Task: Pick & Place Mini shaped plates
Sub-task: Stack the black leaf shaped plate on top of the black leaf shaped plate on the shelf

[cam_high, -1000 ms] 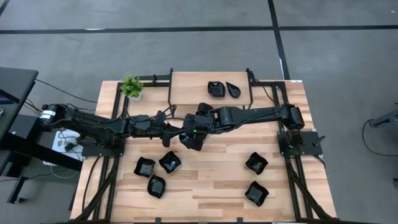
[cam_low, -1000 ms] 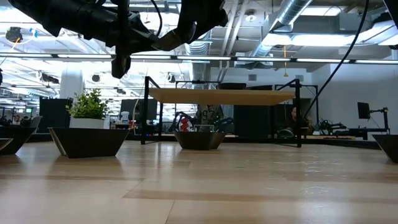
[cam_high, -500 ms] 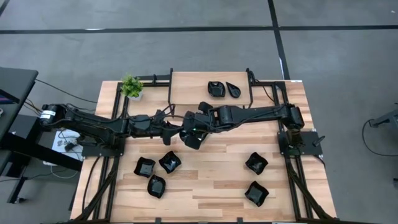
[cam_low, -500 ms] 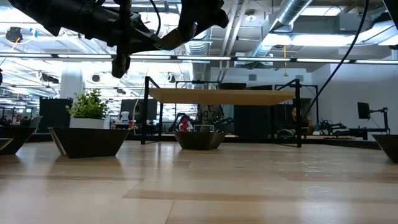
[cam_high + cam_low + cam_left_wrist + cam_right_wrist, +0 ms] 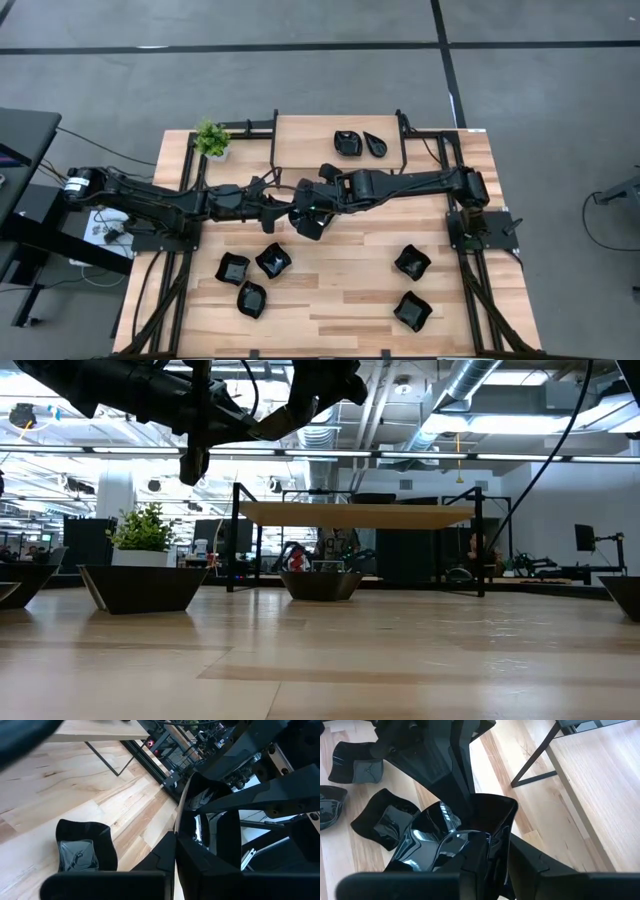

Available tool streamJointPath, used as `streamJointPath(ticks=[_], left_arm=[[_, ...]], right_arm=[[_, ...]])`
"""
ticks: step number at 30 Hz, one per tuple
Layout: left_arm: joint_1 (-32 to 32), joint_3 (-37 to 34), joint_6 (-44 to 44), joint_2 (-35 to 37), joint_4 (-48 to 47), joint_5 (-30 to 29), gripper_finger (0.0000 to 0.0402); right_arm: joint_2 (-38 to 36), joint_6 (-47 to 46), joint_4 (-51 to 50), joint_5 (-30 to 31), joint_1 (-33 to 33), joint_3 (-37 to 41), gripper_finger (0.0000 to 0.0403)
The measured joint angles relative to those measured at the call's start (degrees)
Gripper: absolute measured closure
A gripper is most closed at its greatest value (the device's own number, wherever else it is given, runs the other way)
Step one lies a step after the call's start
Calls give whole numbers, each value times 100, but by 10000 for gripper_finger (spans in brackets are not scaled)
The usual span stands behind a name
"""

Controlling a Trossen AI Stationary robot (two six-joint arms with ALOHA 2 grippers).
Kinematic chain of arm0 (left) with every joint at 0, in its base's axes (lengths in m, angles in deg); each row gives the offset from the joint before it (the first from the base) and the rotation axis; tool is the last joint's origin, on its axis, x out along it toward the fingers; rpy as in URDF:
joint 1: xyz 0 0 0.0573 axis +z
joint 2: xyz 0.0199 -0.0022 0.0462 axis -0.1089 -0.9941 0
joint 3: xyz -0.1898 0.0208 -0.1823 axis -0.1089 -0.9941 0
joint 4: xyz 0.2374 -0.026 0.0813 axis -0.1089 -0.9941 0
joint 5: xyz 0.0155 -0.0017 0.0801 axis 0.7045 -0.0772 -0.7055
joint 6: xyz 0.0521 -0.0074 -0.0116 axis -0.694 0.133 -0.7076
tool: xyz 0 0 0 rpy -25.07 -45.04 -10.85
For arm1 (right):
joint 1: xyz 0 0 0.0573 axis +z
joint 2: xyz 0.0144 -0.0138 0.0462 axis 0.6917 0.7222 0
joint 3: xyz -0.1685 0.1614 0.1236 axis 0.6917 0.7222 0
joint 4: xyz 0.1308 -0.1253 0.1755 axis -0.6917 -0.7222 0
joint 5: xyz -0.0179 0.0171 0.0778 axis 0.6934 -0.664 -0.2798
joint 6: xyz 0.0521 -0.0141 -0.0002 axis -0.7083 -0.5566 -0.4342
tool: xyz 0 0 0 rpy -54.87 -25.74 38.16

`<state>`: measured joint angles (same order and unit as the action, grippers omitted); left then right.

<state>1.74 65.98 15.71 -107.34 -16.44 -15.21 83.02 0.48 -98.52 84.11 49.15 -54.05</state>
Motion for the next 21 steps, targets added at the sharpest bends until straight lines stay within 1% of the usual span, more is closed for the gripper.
streamJointPath(ticks=[12,15,21], left_arm=[[0,-2,-2,0,41,2,388],[0,-2,-2,0,51,2,389],[0,-6,-2,-4,79,4,390]], right_arm=[[-2,-2,2,0,0,0,343],[-4,-2,2,0,-4,0,357],[-9,-4,25,-2,-4,0,397]])
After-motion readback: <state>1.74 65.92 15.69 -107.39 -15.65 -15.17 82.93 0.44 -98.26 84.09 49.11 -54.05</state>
